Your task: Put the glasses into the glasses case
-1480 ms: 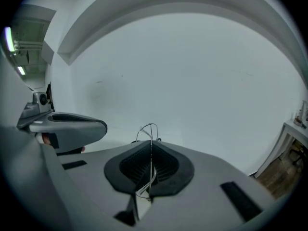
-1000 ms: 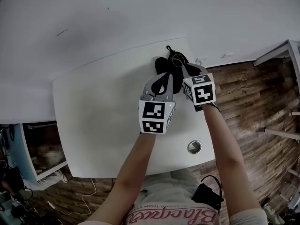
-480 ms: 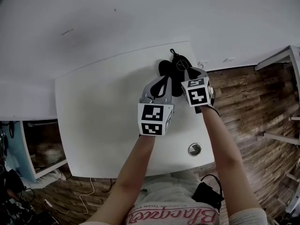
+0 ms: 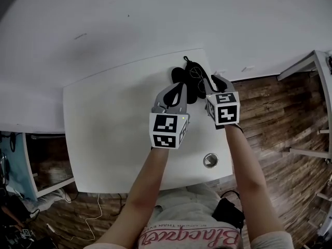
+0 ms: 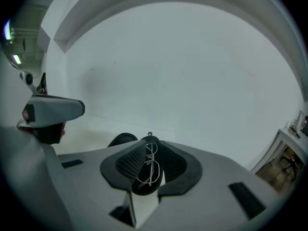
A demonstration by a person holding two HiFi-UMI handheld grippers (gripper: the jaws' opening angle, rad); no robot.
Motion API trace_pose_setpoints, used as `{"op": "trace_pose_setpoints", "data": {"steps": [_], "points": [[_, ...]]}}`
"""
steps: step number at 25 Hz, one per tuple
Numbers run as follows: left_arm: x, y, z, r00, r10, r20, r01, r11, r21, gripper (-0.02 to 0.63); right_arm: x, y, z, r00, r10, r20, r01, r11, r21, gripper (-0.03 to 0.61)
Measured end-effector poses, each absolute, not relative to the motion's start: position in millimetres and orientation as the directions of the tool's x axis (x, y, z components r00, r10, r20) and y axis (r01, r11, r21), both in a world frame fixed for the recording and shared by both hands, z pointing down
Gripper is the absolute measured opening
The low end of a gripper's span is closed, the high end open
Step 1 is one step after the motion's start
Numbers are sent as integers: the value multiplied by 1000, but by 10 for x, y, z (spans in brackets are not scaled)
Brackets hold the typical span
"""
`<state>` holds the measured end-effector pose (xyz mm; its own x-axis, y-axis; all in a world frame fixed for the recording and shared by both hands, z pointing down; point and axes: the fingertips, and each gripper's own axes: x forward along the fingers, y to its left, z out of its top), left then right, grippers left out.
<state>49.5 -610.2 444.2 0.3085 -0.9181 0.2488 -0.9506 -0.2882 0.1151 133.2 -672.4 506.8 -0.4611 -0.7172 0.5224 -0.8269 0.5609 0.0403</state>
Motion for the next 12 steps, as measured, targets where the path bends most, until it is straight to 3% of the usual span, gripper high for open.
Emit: {"op": "trace_pose_setpoints", "data": {"steps": [5,8,12], "points": [[607,-5950,4194,323,-925,198,-946,-311,93,6,1354,-6315,4662,-538,-710,454,-802,597,-15,76],[675,-5836,4056,325,-929,178,-946,-316,79,6,1350,-6041,4446,-577,-691,436,-776,631,-26,11],[785,-5637,3881,329,-934,138,-944,-323,60,6,1348,-5649,4173,-631,-666,398,-741,669,-56,9]]}}
